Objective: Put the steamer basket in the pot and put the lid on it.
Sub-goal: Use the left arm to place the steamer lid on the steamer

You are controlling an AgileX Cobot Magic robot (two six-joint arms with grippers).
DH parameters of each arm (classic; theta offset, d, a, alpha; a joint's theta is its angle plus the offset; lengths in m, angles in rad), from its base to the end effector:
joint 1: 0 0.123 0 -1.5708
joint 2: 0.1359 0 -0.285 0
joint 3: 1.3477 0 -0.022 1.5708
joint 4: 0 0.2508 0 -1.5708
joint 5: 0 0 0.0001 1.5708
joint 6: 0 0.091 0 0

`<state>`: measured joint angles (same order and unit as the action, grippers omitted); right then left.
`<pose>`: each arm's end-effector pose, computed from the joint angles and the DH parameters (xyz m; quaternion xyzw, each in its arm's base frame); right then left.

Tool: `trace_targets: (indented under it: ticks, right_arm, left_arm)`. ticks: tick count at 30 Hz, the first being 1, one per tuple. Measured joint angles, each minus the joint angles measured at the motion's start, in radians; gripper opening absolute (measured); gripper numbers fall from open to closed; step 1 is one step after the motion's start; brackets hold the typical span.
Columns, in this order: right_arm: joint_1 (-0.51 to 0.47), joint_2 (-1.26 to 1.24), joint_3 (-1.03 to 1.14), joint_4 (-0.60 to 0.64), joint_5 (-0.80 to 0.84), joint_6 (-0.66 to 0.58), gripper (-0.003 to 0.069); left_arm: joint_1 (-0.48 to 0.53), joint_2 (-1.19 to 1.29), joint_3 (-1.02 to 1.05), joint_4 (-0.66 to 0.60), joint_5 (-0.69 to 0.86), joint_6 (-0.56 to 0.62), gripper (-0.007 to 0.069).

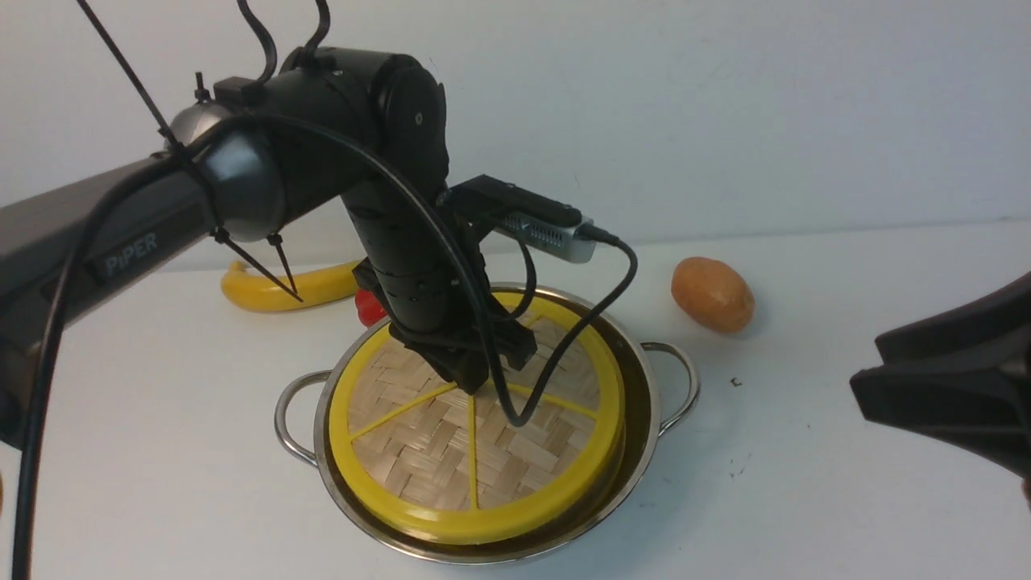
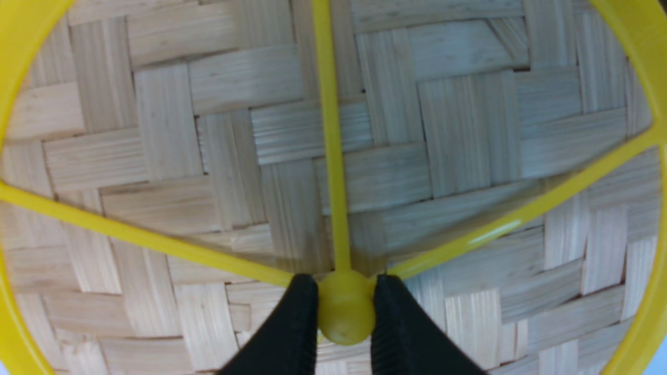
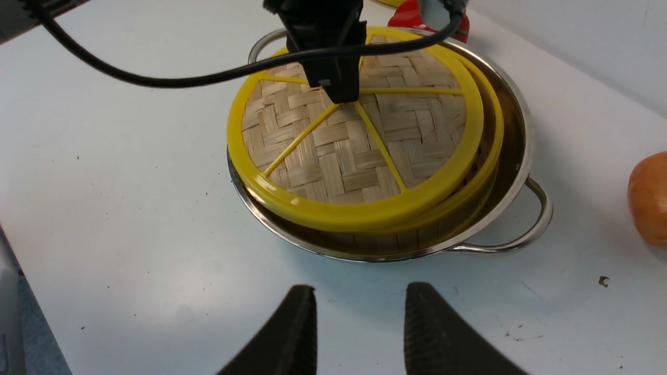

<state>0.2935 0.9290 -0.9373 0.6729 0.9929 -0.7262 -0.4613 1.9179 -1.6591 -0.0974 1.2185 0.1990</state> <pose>0.1437 0.0931 0.3635 -0.3660 0.8161 0.2462 0.3734 0.3541 -0.1853 0.2651 0.3106 0.9451 -0.0584 0.0832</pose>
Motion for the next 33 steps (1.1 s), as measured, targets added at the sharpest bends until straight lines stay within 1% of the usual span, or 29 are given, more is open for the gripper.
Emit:
trace_targets:
  ticks: [7, 15, 33]
  right_arm:
    - [0.000, 0.000, 0.000, 0.003, 0.000, 0.000, 0.0223]
    - [0.000, 0.000, 0.000, 0.006, 0.000, 0.000, 0.0227]
    - [0.000, 0.000, 0.000, 0.006, 0.002, 0.000, 0.0234]
  left_arm:
    - [0.000, 0.031, -0.009, -0.005, -0.024, 0.007, 0.0122]
    - [0.000, 0.081, -0.107, -0.005, -0.012, 0.008, 0.0122]
    - [0.000, 0.099, -0.115, -0.004, 0.010, 0.008, 0.0122]
